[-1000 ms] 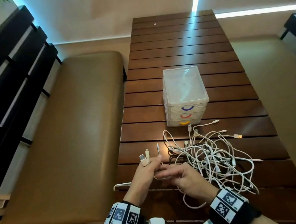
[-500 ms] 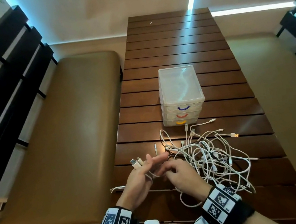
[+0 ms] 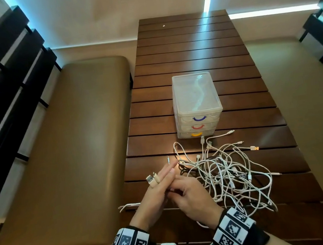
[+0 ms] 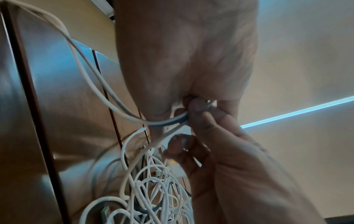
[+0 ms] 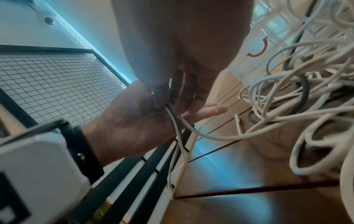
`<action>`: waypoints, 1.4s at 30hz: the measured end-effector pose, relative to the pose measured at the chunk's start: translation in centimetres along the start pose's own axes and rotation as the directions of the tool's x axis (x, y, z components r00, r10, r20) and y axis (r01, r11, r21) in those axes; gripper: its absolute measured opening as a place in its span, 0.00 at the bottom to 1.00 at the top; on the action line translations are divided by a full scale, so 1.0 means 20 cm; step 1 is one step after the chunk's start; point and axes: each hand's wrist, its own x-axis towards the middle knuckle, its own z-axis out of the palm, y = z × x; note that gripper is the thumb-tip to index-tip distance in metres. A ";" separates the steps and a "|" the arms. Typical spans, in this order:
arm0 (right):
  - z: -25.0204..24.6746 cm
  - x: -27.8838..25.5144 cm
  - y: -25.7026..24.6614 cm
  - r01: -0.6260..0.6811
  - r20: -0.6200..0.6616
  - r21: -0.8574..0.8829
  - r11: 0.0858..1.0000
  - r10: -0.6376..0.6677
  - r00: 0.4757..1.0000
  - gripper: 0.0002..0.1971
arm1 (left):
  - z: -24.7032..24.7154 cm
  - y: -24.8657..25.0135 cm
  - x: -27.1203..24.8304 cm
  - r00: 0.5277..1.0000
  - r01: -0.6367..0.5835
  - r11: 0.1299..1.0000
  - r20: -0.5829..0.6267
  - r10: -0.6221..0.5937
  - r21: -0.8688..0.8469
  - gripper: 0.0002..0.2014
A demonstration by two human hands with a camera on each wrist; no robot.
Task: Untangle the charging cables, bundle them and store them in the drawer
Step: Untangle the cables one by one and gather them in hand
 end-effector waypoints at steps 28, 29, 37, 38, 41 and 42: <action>-0.24 0.06 0.02 -0.297 0.051 -0.187 0.936 0.311 0.949 0.07 | 0.09 0.17 -0.01 0.994 -0.083 0.445 0.045 0.095 0.892 0.14; -0.24 0.06 0.03 -0.327 0.050 -0.179 0.928 0.340 0.939 0.09 | 0.11 0.18 -0.01 0.998 -0.061 0.382 0.044 0.052 0.922 0.10; -0.25 -0.02 0.16 -0.397 0.173 -0.110 0.911 0.411 0.895 0.22 | 0.01 0.25 -0.03 0.901 -0.259 0.763 -0.136 0.411 0.592 0.20; -0.25 -0.03 0.18 -0.426 0.203 -0.102 0.899 0.438 0.876 0.23 | -0.01 0.28 -0.03 0.874 -0.306 0.858 -0.237 0.425 0.412 0.20; -0.26 -0.07 0.21 -0.457 0.251 -0.121 0.881 0.473 0.845 0.21 | -0.11 0.39 0.00 0.806 -0.417 0.908 -0.475 0.352 -0.035 0.19; -0.26 -0.07 0.21 -0.442 0.234 -0.132 0.887 0.461 0.856 0.21 | -0.14 0.39 0.02 0.794 -0.410 0.910 -0.515 0.324 -0.060 0.19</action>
